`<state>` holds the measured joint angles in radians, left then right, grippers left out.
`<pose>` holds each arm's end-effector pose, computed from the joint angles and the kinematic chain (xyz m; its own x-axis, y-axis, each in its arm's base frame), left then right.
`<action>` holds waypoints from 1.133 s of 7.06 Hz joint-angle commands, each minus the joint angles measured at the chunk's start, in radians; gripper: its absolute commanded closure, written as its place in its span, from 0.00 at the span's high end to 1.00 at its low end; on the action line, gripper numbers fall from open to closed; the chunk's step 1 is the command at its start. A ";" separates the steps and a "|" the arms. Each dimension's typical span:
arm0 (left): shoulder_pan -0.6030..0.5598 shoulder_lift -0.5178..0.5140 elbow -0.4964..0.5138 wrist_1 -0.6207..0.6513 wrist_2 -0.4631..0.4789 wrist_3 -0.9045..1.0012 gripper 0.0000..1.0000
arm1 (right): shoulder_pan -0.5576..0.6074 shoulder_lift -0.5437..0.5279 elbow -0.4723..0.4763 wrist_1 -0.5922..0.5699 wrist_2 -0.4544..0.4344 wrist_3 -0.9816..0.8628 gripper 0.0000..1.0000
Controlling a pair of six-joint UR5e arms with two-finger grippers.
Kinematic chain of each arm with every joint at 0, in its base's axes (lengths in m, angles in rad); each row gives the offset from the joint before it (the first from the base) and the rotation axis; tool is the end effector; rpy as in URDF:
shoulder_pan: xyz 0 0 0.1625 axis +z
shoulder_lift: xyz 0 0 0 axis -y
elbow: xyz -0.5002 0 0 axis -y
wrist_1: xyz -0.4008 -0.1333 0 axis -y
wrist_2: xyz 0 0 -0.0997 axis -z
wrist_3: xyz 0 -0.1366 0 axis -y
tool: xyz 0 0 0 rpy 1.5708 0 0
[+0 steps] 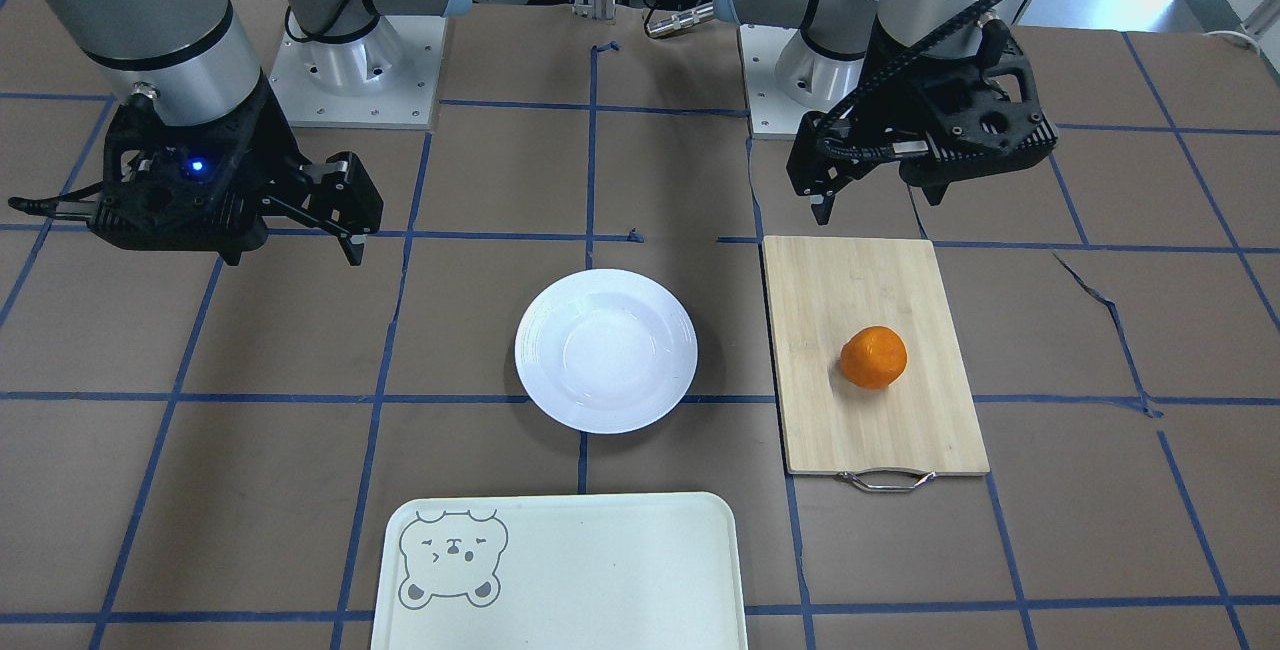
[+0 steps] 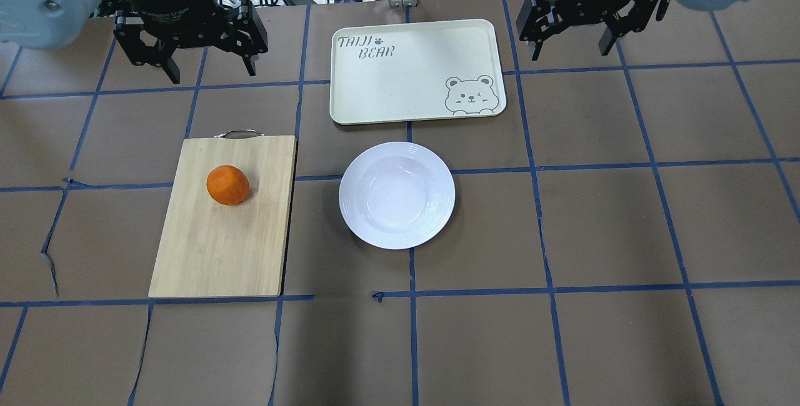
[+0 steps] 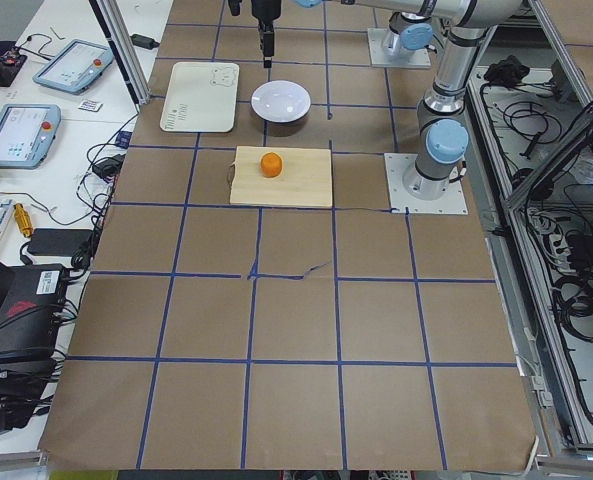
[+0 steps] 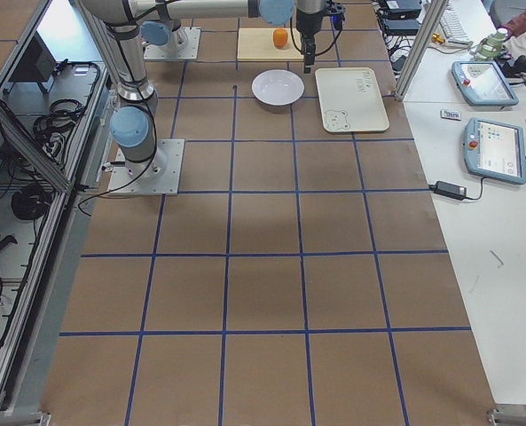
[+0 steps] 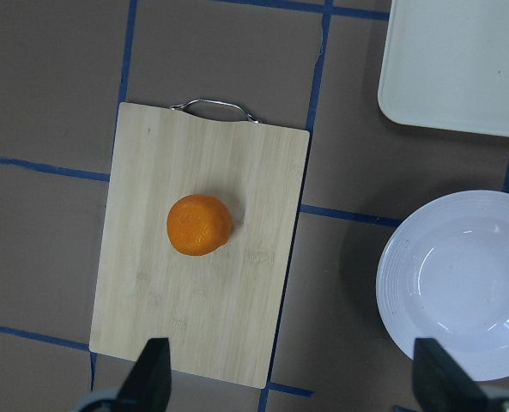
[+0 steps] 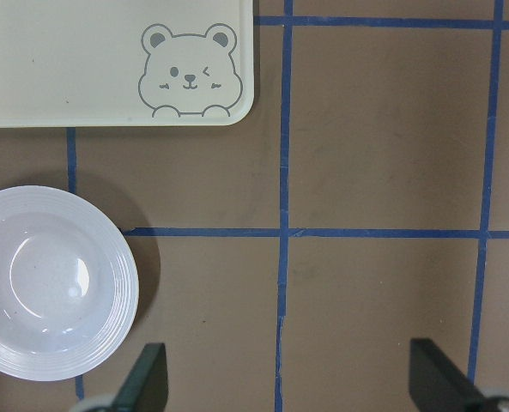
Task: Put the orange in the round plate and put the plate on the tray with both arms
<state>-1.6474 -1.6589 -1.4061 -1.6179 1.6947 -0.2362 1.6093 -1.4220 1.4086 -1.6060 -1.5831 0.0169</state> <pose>-0.1580 -0.5368 0.5589 -0.9801 -0.1629 -0.1132 -0.1572 0.9859 -0.0576 0.1539 -0.5756 0.5310 -0.9997 -0.0210 0.0115 -0.0216 0.9986 -0.0488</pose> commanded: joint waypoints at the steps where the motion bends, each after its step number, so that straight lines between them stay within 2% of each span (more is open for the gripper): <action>1: 0.001 0.002 -0.001 0.000 0.003 0.001 1.00 | 0.000 0.000 0.003 0.000 0.006 0.000 1.00; 8: 0.000 0.018 -0.013 -0.008 0.008 0.000 1.00 | 0.001 0.000 0.003 0.000 0.009 0.000 1.00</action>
<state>-1.6488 -1.6441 -1.4175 -1.6235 1.7026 -0.2361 1.6101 -1.4220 1.4112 -1.6061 -1.5739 0.0169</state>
